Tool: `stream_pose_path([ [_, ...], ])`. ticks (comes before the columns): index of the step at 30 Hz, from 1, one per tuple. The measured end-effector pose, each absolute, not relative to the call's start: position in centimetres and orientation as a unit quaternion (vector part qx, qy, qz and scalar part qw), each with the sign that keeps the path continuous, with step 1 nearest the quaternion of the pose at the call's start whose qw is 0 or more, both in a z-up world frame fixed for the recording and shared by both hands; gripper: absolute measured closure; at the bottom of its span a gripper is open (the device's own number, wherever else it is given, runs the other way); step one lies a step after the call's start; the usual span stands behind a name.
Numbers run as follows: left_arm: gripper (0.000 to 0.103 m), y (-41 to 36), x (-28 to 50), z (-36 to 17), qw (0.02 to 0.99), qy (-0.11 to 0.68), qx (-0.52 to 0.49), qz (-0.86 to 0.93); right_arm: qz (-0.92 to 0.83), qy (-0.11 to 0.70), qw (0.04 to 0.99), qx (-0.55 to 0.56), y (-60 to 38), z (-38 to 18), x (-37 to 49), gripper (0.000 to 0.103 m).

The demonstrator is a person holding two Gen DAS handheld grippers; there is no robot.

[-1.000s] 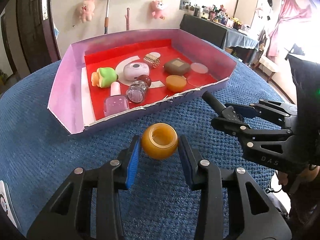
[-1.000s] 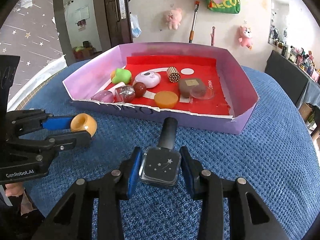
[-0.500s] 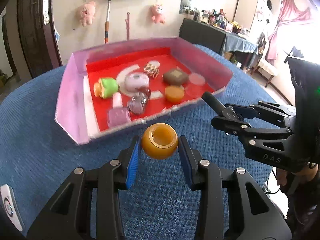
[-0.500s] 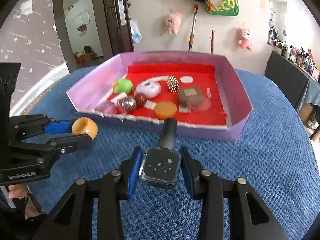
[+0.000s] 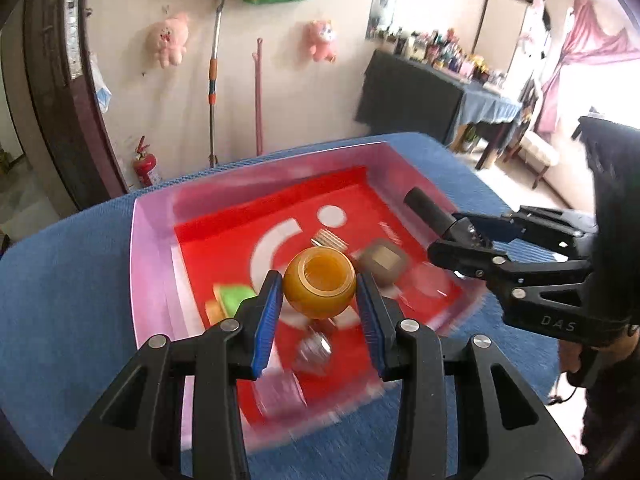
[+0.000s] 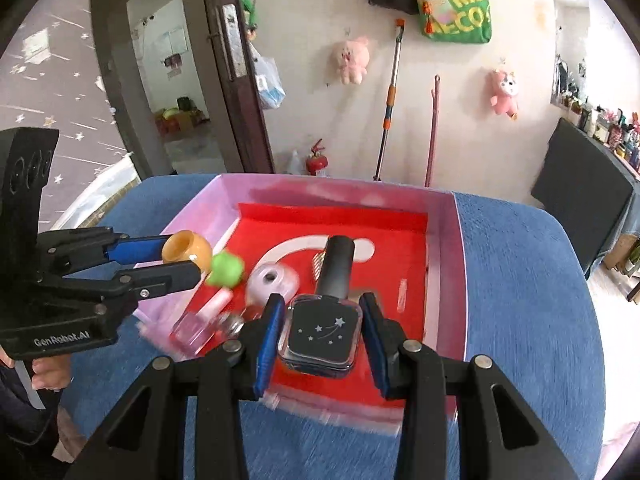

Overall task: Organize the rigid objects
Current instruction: 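Carry the orange bead and black nail polish down into the tray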

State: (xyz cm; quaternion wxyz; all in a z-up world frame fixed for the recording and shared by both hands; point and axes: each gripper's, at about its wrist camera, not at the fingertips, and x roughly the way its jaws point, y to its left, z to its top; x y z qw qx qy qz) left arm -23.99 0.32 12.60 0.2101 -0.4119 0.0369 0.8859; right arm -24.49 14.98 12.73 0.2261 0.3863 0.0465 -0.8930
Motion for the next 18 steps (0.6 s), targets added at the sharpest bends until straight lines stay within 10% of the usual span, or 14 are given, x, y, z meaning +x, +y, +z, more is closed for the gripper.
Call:
stream_pose_path([
  [18,0.067,3.2,-35.7,5.0,0.187,0.083,-0.539,0.817,-0.829,0.135,0.211,0.5,11.4,6.7,-36.7,0.062],
])
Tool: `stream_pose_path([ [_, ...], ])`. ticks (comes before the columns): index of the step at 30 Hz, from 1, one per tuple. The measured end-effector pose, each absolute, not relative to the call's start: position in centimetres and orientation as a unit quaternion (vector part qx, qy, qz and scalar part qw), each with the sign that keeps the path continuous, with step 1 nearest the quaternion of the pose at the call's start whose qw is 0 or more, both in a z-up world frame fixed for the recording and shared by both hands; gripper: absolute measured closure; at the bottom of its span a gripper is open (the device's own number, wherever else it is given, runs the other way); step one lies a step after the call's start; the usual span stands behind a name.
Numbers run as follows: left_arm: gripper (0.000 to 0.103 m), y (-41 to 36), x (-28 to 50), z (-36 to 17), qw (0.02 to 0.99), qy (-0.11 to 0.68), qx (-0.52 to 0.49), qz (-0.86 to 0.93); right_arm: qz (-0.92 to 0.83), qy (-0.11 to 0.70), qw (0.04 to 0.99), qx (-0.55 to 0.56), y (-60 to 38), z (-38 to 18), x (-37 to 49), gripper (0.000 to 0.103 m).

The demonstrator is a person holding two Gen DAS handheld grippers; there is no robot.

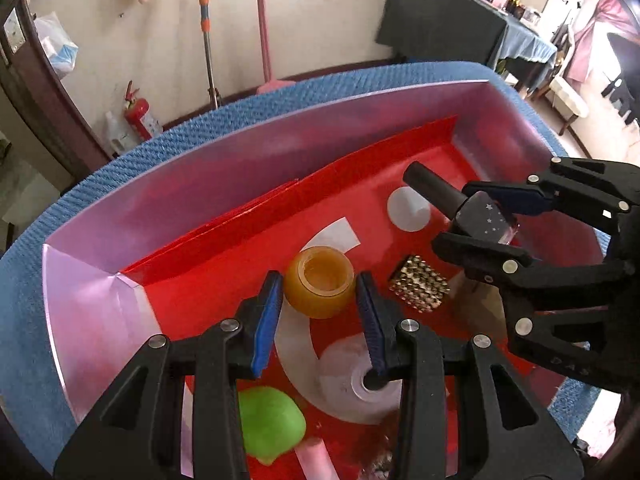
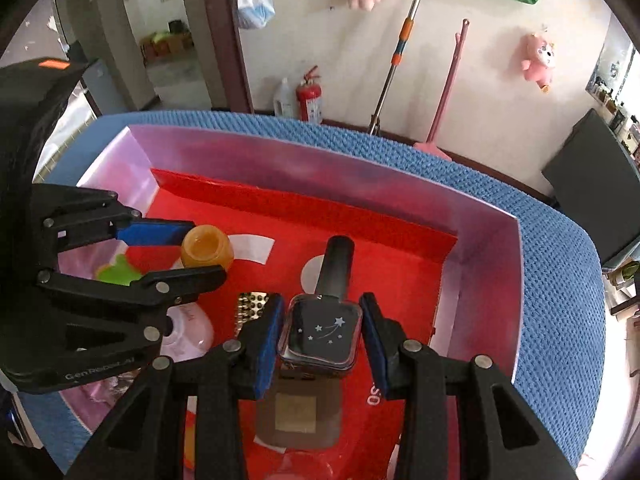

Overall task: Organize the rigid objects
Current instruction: 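Carry the orange bead and black nail polish down into the tray, then open the left tool to release the orange bead while right tool releases the nail polish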

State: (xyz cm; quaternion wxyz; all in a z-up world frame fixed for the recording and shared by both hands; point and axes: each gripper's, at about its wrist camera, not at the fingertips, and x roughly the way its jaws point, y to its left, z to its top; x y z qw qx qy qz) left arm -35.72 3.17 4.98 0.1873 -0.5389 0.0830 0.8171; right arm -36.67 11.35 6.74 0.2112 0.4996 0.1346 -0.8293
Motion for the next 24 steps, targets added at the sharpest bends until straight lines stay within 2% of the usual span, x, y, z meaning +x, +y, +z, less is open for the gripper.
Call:
stream_pose_path([
  [13,0.067,3.0,-36.1,4.5,0.183,0.082,-0.547,0.813,-0.818,0.178,0.187,0.514,10.1,5.7,-37.6,0.062],
  [24,0.067,3.0,-36.2,4.6,0.184,0.08,-0.547,0.812,-0.809,0.182,0.183,0.529,10.2,5.3,-37.7,0.062],
])
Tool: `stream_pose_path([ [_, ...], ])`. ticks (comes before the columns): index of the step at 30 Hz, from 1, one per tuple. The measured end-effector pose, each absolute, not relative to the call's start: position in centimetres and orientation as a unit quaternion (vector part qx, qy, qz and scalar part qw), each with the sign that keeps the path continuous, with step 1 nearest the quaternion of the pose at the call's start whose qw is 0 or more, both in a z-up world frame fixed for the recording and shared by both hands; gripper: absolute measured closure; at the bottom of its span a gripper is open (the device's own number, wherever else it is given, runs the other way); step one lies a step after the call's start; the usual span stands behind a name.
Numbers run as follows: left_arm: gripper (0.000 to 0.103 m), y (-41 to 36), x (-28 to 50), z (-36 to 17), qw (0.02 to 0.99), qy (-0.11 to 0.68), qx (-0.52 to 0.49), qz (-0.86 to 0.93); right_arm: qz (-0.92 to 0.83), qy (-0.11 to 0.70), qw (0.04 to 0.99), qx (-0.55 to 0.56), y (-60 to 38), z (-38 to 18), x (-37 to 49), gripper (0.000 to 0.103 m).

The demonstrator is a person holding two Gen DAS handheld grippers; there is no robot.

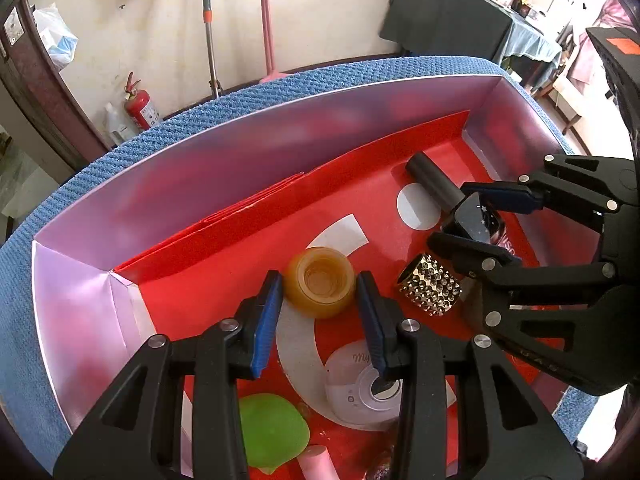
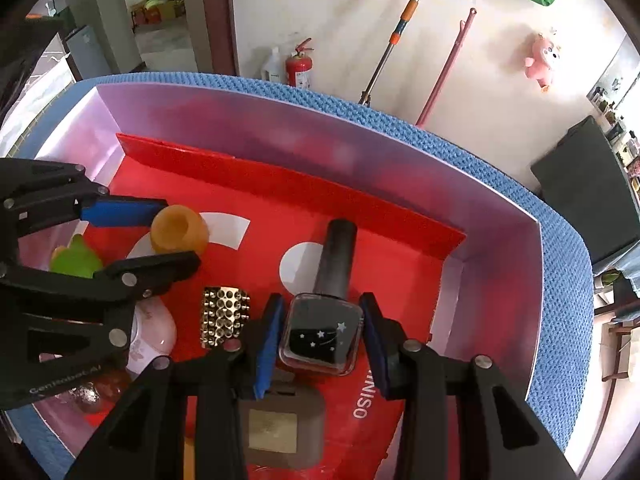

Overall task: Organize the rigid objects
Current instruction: 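Open the left tool to release the orange bead while right tool releases the nail polish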

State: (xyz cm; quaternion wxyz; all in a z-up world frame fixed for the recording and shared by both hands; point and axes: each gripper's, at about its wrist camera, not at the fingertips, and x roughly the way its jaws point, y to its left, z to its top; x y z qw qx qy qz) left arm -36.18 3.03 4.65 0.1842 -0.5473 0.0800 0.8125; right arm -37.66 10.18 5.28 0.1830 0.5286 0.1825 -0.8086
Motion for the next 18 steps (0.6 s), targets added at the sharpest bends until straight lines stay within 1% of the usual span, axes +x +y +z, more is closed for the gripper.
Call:
stream_pose_path([
  [7,0.066,3.1,-36.1,4.7,0.182,0.08,-0.55,0.811,-0.807,0.182,0.183,0.532,10.1,5.4,-38.0,0.062],
  [9,0.064,3.2,-36.1,4.8,0.182,0.078,-0.551,0.81,-0.806,0.184,0.182,0.532,10.2,5.5,-38.0,0.062],
  [11,0.058,3.1,-36.1,4.8,0.183,0.076,-0.552,0.81,-0.807,0.182,0.182,0.531,10.1,5.6,-38.0,0.062],
  [13,0.054,3.1,-35.9,5.0,0.184,0.074,-0.547,0.813,-0.809,0.181,0.181,0.53,10.1,5.7,-38.0,0.062],
  [15,0.052,3.1,-35.7,5.3,0.185,0.072,-0.542,0.816,-0.811,0.178,0.181,0.527,10.3,6.1,-38.0,0.062],
  [18,0.045,3.0,-35.4,5.9,0.186,0.068,-0.536,0.821,-0.814,0.176,0.178,0.524,10.5,6.6,-37.7,0.061],
])
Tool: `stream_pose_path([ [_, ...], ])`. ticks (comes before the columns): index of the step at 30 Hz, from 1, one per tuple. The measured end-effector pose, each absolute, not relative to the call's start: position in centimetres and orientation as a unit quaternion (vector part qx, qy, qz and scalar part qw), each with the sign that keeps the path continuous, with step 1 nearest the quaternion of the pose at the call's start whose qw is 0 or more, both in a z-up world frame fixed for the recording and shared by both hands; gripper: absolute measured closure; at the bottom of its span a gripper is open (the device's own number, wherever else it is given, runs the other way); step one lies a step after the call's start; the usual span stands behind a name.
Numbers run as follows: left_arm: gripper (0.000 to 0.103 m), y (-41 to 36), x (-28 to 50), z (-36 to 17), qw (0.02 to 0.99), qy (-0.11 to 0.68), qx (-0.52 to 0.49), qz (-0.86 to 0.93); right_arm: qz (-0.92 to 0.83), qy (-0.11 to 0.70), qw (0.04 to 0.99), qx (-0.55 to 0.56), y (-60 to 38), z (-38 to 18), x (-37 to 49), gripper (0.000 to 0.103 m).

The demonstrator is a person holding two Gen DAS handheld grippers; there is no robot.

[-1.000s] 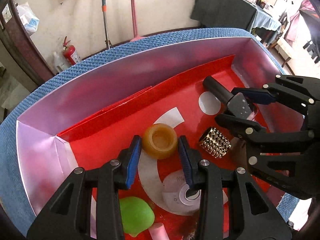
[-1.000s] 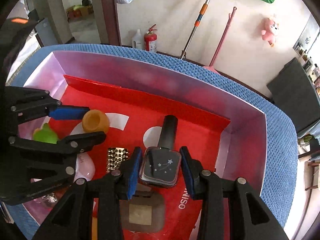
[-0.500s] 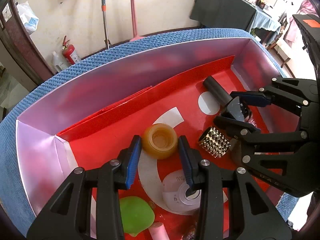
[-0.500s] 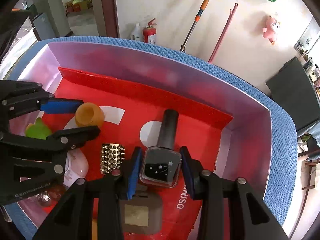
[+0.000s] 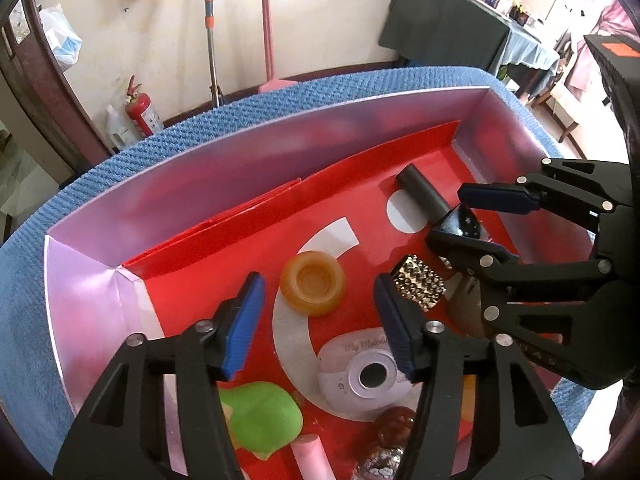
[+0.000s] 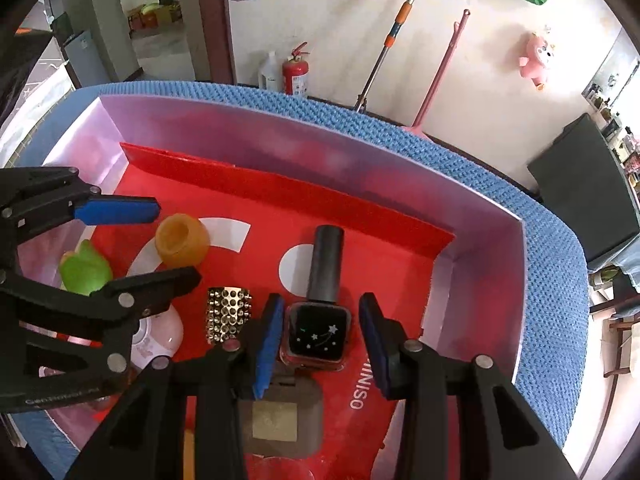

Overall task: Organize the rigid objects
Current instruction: 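Open the left tool to release the orange bead while right tool releases the nail polish, then lift both open tools up out of the tray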

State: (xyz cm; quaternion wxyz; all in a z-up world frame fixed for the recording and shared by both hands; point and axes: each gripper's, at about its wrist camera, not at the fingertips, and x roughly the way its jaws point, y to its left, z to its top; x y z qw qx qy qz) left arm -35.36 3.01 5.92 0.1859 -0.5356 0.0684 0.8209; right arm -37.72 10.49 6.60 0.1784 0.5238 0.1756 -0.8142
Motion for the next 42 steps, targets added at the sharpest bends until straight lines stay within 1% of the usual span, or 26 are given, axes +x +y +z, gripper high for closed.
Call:
stream_pose_path([
  [2,0.044,2.8,-35.1,6.5,0.184,0.065,-0.529,0.826,-0.816,0.173,0.178,0.522,10.6,7.0,-37.4,0.06],
  [6,0.043,2.5,-34.3,7.7,0.184,0.062,-0.516,0.834,-0.822,0.17,0.178,0.513,11.0,8.0,-36.7,0.054],
  [8,0.036,2.2,-33.7,8.3,0.182,0.057,-0.509,0.839,-0.827,0.167,0.179,0.506,11.2,8.7,-36.2,0.053],
  [12,0.035,0.9,-32.4,9.7,0.177,0.034,-0.49,0.853,-0.838,0.16,0.183,0.488,11.6,10.2,-34.9,0.038],
  [15,0.035,0.1,-31.1,10.9,0.171,0.014,-0.473,0.864,-0.849,0.16,0.185,0.469,12.0,11.6,-33.6,0.034],
  [18,0.034,-0.7,-29.4,12.1,0.164,-0.007,-0.455,0.875,-0.86,0.157,0.186,0.448,12.3,13.0,-32.1,0.028],
  [20,0.028,-1.3,-28.4,12.8,0.162,-0.017,-0.441,0.882,-0.87,0.152,0.186,0.431,12.6,14.0,-30.9,0.024],
  [22,0.027,-1.7,-26.9,13.5,0.161,-0.025,-0.419,0.893,-0.881,0.147,0.184,0.411,13.1,15.1,-29.5,0.019],
  [23,0.025,-1.8,-25.9,13.9,0.158,-0.025,-0.405,0.9,-0.886,0.144,0.184,0.401,13.3,15.5,-28.8,0.018],
  [24,0.023,-1.9,-25.3,14.0,0.154,-0.022,-0.394,0.906,-0.891,0.14,0.185,0.391,13.6,15.9,-28.0,0.015],
  [25,0.019,-1.7,-24.5,14.2,0.15,-0.019,-0.384,0.911,-0.895,0.135,0.184,0.382,13.7,16.3,-27.1,0.012],
  [28,0.016,-1.4,-21.8,14.8,0.133,-0.007,-0.338,0.932,-0.91,0.119,0.184,0.354,14.2,17.0,-24.6,0.007],
  [31,0.006,-1.1,-19.7,15.1,0.11,0.011,-0.295,0.949,-0.923,0.108,0.176,0.323,14.5,17.1,-22.7,0.002],
  [36,0.004,-0.6,-17.3,14.9,0.069,0.028,-0.232,0.97,-0.946,0.114,0.15,0.263,14.9,16.9,-19.9,0.0],
  [42,0.002,-0.9,-16.7,13.1,0.056,0.008,-0.224,0.973,-0.961,0.092,0.137,0.222,15.6,15.1,-18.6,0.0],
])
